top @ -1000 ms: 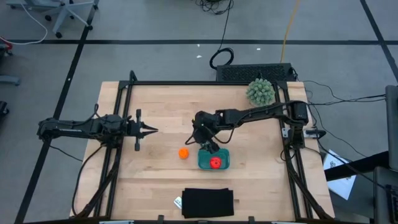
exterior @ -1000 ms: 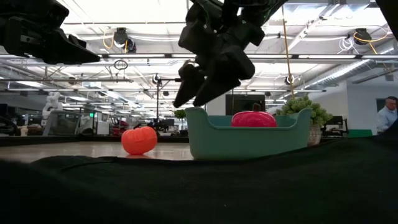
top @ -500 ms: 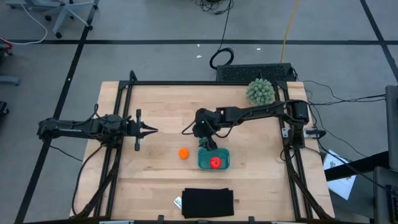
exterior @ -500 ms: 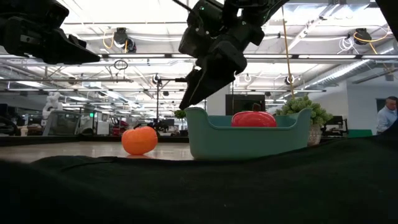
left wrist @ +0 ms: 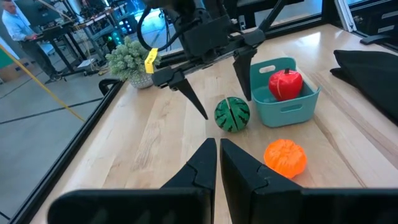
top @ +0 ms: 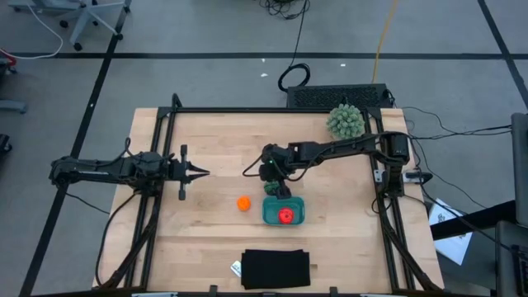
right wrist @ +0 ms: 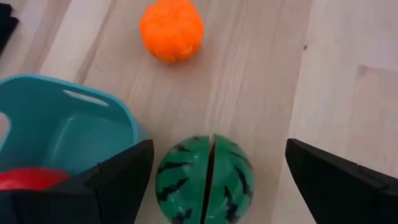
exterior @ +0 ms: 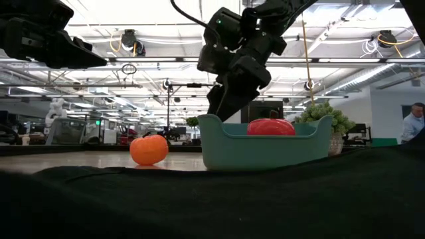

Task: Pick and placing Produce into tupperware
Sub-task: Put the watermelon into the blue bin

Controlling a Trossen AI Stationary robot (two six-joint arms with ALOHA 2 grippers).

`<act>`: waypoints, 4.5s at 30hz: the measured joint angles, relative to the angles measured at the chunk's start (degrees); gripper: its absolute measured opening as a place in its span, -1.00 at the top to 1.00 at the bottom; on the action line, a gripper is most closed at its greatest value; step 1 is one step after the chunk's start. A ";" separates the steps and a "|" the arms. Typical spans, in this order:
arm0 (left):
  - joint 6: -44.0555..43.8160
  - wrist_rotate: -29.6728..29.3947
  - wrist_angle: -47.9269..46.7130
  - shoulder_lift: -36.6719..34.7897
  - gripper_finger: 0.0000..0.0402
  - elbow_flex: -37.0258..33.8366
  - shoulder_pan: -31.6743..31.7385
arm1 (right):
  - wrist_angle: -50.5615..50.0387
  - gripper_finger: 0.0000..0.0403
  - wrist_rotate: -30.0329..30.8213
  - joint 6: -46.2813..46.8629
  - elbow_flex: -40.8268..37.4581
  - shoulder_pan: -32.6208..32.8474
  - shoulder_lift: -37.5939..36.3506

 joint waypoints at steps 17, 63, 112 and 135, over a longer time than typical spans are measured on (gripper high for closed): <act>-0.21 0.00 0.02 0.00 0.87 0.00 -0.01 | 0.00 -0.77 -0.04 0.70 -1.84 0.00 -0.02; -0.19 0.00 0.03 0.00 0.87 0.00 0.00 | -0.23 -0.04 -1.78 -1.57 -1.73 -1.21 -0.13; -0.84 1.23 -0.46 0.00 0.87 0.00 -0.01 | -28.77 -0.78 9.69 -0.31 -1.80 -8.24 -16.15; -1.13 1.49 -0.42 -0.01 0.87 0.00 -0.01 | -21.70 -0.78 7.97 -22.23 -10.30 -6.25 -17.26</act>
